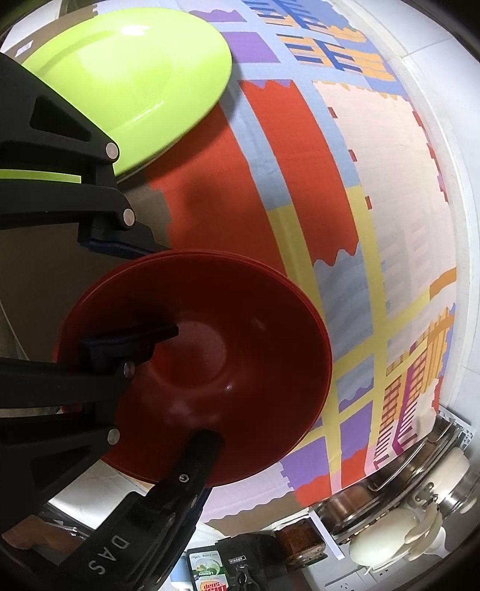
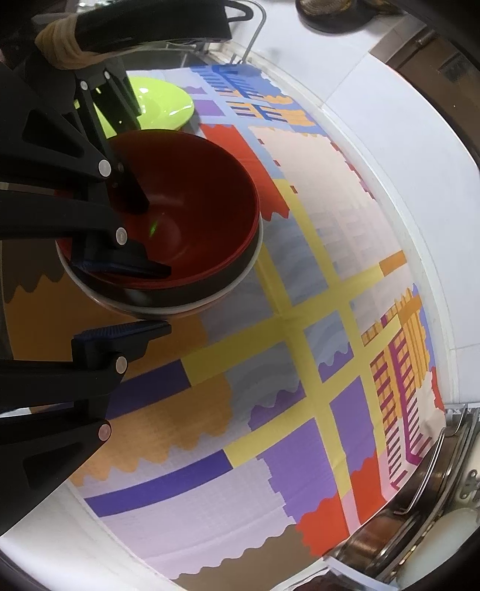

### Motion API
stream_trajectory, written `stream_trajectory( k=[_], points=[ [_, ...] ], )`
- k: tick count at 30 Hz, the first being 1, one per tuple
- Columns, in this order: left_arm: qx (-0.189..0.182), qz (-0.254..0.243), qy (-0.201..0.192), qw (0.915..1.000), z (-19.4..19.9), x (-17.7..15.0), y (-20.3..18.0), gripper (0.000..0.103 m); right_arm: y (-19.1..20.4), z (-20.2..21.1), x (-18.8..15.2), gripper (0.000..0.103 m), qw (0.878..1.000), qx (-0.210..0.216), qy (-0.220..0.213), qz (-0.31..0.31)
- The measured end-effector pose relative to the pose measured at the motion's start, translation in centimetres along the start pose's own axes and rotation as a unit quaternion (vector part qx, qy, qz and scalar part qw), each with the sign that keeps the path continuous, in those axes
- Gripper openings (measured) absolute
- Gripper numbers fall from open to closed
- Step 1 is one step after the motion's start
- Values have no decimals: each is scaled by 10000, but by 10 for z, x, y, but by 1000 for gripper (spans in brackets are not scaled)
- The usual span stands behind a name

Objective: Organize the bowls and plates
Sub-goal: 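Lift the bowl stack with both grippers and carry it over the green plate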

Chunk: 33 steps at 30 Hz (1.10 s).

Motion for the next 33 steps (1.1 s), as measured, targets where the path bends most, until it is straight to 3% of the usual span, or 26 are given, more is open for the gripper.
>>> stream_trajectory(
  k=[9, 19, 33],
  points=[
    [-42, 174, -354, 9992, 36, -1, 26, 32, 27, 18, 6, 25, 9997, 98, -139, 179],
    [117, 637, -847, 9943, 75, 2, 91, 32, 89, 31, 9, 25, 9962, 363, -287, 735],
    [464, 1469, -1175, 9811, 110, -28, 176, 32, 187, 20, -2, 25, 9835, 858, 22, 1592]
  ],
)
Point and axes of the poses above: each gripper's, at about its wrist camera, not at the fingertips, and z roughly against the way its jaws point, y to its left, x to its top, the point moved 9 cm from there along -z, roughly the way its jaws point, and after that the axes turned 9 degrees about z, right-handed, at the moved point
